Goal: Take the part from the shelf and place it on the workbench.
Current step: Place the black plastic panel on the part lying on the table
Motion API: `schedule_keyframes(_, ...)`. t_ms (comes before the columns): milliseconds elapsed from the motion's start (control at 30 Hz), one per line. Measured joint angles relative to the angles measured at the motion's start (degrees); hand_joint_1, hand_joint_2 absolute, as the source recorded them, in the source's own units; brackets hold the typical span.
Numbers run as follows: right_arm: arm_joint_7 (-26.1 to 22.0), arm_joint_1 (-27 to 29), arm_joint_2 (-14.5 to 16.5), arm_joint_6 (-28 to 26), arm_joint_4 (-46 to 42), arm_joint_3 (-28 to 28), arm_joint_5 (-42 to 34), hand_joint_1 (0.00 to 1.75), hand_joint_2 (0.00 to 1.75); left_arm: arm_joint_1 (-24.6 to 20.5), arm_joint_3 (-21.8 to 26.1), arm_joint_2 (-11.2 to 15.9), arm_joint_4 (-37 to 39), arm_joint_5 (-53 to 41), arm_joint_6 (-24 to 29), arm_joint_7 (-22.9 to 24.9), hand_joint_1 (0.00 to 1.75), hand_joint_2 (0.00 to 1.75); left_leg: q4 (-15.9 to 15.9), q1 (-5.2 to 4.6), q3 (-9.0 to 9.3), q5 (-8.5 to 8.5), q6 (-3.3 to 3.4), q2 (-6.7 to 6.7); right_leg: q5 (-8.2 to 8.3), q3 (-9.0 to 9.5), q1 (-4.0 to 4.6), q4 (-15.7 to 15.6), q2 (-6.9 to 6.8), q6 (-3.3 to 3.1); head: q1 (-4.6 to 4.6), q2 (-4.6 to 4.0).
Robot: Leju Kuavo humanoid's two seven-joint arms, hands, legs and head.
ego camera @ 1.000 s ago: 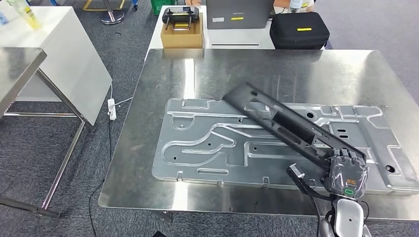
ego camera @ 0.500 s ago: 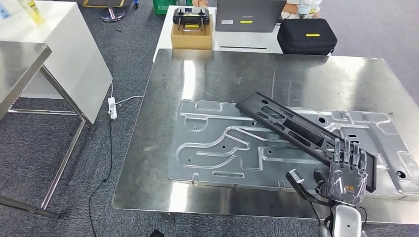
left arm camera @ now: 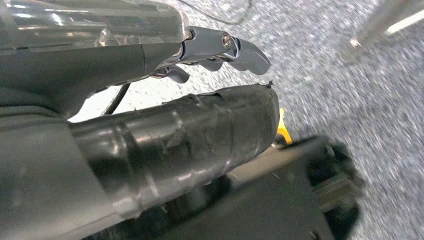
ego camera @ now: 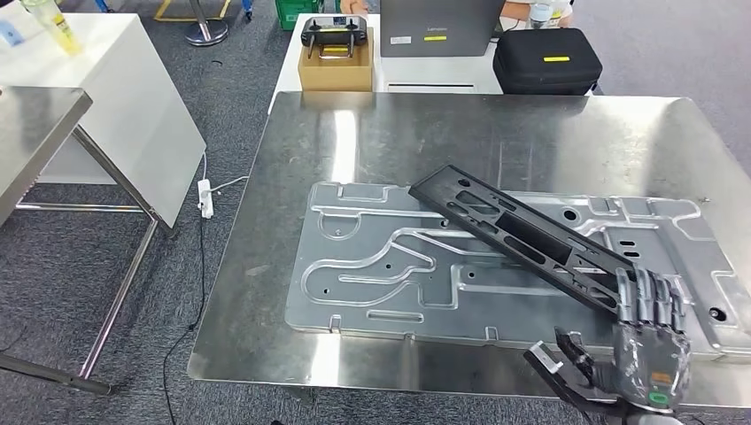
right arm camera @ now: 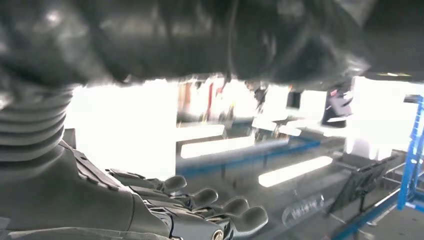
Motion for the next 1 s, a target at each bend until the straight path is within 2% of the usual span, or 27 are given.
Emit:
schedule_keyframes(33,-3.16,0.95,0.33,-0.38,-2.22,-0.38,-3.65,0.0,0.0,0.15,0.16,0.03,0.0,0.19,0.5,-0.08,0.0,0.0,-0.98,0.16,0.47,1.18,-0.15,0.01,-0.06,0.06,-0.07,0.02,0.09,0.03,0.0,0.0)
schedule_keyframes(100,-10.71,1.89,2.1,-0.81,-6.62,-1.86,-9.77,0.0,0.0,0.26,0.43,0.12,0.0,0.4,1.13,-0.13,0.0,0.0,-8.17,0.42,3.95,5.05,-0.23,0.02,-0.24,0.3,-0.23,0.11,0.36,0.29,0.0,0.0)
schedule_keyframes(133,-15.09,2.06,3.55,-0.95,-8.77,-2.92,-13.05,0.0,0.0,0.25,0.56,0.16,0.0,0.44,1.33,-0.19,0.0,0.0,-11.95,0.39,5.76,6.35,-0.18,0.02,-0.36,0.39,-0.21,0.21,0.49,0.55,0.0,0.0)
schedule_keyframes(167,-19.06,2.17,5.2,-0.98,-10.6,-4.02,-16.12,0.0,0.0,0.19,0.68,0.18,0.0,0.45,1.51,-0.26,0.0,0.0,-14.43,0.32,6.99,6.99,-0.01,-0.01,-0.43,0.44,-0.15,0.26,0.57,0.89,0.03,0.0)
schedule_keyframes(200,-22.3,2.25,6.78,-0.99,-12.08,-5.04,-18.86,0.0,0.0,0.14,0.79,0.19,0.0,0.45,1.7,-0.32,0.0,0.0,-15.54,0.19,7.52,6.94,0.21,-0.05,-0.44,0.46,-0.06,0.25,0.59,1.23,0.05,0.0)
schedule_keyframes(267,-26.74,2.3,9.87,-1.0,-14.59,-6.7,-23.38,0.0,0.0,0.14,0.94,0.19,0.0,0.43,2.25,-0.34,0.0,0.0,-15.78,-0.03,7.66,6.97,0.88,-0.11,-0.3,0.57,-0.04,0.01,0.6,1.92,0.08,0.0)
schedule_keyframes(333,-28.5,2.26,11.97,-1.0,-16.26,-7.49,-26.32,0.0,0.0,0.24,0.98,0.19,0.0,0.33,2.92,-0.23,0.0,0.0,-16.31,0.05,7.88,7.39,1.75,-0.02,-1.07,0.42,-0.22,0.78,0.55,2.36,0.09,0.0)
schedule_keyframes(400,-28.79,2.2,13.22,-1.0,-16.97,-7.57,-28.6,0.0,0.0,0.19,0.99,0.17,0.0,0.06,3.73,0.06,0.0,0.0,-16.72,0.12,7.98,7.79,2.5,0.15,-4.18,-1.55,-0.27,5.5,0.47,2.49,0.11,0.0)
schedule_keyframes(467,-28.54,2.25,14.21,-1.0,-17.08,-7.43,-30.6,0.0,0.0,0.15,0.99,0.15,0.0,-0.15,4.36,0.36,0.0,0.0,-16.68,-0.14,7.78,7.93,2.85,0.24,-7.78,-4.79,-0.2,12.74,0.46,2.53,0.11,0.0)
schedule_keyframes(500,-28.32,2.31,14.58,-1.0,-17.01,-7.27,-31.33,0.0,0.0,0.17,0.99,0.14,0.0,-0.18,4.55,0.49,0.0,0.0,-16.59,-0.3,7.66,7.97,2.91,0.25,-8.48,-5.81,-0.18,15.11,0.46,2.5,0.11,0.0)
schedule_keyframes(533,-28.08,2.36,14.87,-1.0,-16.9,-7.08,-31.84,0.0,0.0,0.2,1.0,0.14,0.0,-0.17,4.67,0.6,0.0,0.0,-16.46,-0.44,7.54,7.99,2.94,0.24,-8.04,-5.85,-0.13,15.43,0.46,2.39,0.11,0.0)
schedule_keyframes(567,-27.91,2.39,15.13,-1.0,-16.77,-6.82,-32.36,0.0,0.0,0.22,1.0,0.13,0.0,-0.15,4.76,0.68,0.0,0.0,-16.31,-0.55,7.44,8.0,2.95,0.21,-6.64,-4.83,-0.05,13.63,0.46,2.18,0.11,0.0)
schedule_keyframes(600,-27.82,2.4,15.33,-1.0,-16.64,-6.57,-32.82,0.0,0.0,0.23,1.01,0.1,0.0,-0.1,4.8,0.73,0.0,0.0,-16.18,-0.65,7.38,8.0,2.94,0.17,-4.64,-2.9,0.06,10.08,0.46,1.88,0.11,0.0)
schedule_keyframes(667,-27.8,2.41,15.66,-1.0,-16.48,-6.17,-33.75,0.0,0.0,0.21,1.01,-0.03,0.0,0.06,4.82,0.71,0.0,0.0,-15.95,-0.88,7.24,8.03,2.78,0.1,-2.03,0.68,0.44,3.0,0.45,1.23,0.11,0.0)
schedule_keyframes(700,-27.84,2.46,15.78,-1.0,-16.43,-5.99,-34.24,0.0,0.0,0.2,1.02,-0.09,0.0,0.16,4.84,0.68,0.0,0.0,-15.87,-0.96,7.12,8.12,2.56,0.08,-1.5,1.5,0.65,1.08,0.45,0.99,0.1,0.0)
schedule_keyframes(767,-27.93,2.67,15.95,-1.0,-16.33,-5.71,-35.38,0.0,0.0,0.21,1.09,-0.13,0.0,0.32,4.88,0.62,0.0,0.0,-15.85,-0.96,6.89,8.43,1.93,0.06,-1.14,1.46,1.01,0.33,0.43,0.66,0.09,0.0)
schedule_keyframes(800,-27.98,2.76,16.07,-1.0,-16.26,-5.56,-35.97,0.0,0.0,0.22,1.15,-0.13,0.0,0.38,4.89,0.61,0.0,0.0,-15.82,-0.9,6.79,8.48,1.63,0.04,-0.83,1.37,0.89,0.13,0.37,0.39,0.1,0.0)
schedule_keyframes(833,-28.02,2.82,16.18,-0.99,-16.22,-5.37,-36.56,0.0,0.0,0.24,1.2,-0.12,0.0,0.4,4.91,0.61,0.0,0.0,-15.47,-0.86,6.6,8.03,1.3,0.02,-0.47,1.26,0.75,-0.13,0.3,0.11,0.09,0.0)
schedule_keyframes(900,-28.12,2.92,16.38,-0.98,-16.15,-4.95,-37.53,0.0,0.0,0.27,1.27,-0.1,0.0,0.44,4.93,0.59,0.0,0.0,-12.18,-0.67,5.32,4.9,0.62,-0.01,0.35,0.77,0.41,-0.59,0.09,-0.5,-0.07,0.0)
schedule_keyframes(967,-28.2,3.01,16.43,-0.98,-16.06,-4.71,-38.34,0.0,0.0,0.28,1.28,-0.1,0.0,0.44,4.94,0.49,0.0,0.0,-5.45,-0.33,3.03,0.26,-0.02,0.0,0.98,-0.12,0.47,-0.53,-0.11,-0.82,-0.23,0.0)
schedule_keyframes(1000,-28.2,3.05,16.44,-0.99,-15.97,-4.64,-38.67,0.0,0.0,0.29,1.29,-0.1,0.0,0.43,4.94,0.43,0.0,0.0,-2.5,-0.19,2.23,-1.22,-0.22,0.0,1.26,-0.63,0.49,-0.43,-0.19,-0.82,-0.22,0.0)
